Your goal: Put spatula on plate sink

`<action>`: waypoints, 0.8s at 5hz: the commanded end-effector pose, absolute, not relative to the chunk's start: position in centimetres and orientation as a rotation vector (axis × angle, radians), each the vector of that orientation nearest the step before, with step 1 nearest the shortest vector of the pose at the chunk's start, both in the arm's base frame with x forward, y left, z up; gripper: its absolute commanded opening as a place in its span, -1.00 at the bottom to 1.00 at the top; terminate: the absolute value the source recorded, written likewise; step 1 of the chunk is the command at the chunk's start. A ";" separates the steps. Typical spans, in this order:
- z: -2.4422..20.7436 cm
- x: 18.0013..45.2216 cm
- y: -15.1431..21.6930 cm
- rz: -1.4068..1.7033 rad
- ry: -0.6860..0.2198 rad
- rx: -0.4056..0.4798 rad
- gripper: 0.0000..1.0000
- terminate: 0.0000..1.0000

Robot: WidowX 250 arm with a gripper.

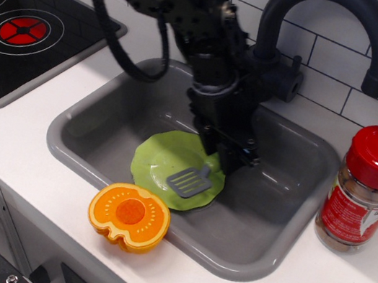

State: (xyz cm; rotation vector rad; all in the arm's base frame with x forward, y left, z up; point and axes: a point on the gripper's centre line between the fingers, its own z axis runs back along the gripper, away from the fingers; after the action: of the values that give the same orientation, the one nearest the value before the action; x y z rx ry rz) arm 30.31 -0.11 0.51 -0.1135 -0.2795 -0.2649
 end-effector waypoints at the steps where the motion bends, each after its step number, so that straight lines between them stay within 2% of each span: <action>1: 1.3 30.9 1.8 -0.269 -0.348 -0.073 -1.00 -1.00; 2: 0.7 30.6 2.1 -0.279 -0.345 -0.064 -1.00 -1.00; 3: 0.5 30.1 2.1 -0.291 -0.341 -0.054 1.00 -1.00; 4: 1.1 29.9 2.0 -0.285 -0.330 -0.064 1.00 -1.00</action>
State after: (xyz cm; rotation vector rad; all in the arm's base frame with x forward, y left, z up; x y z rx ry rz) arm 29.48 1.93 -0.53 -0.0847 -0.2771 -0.2830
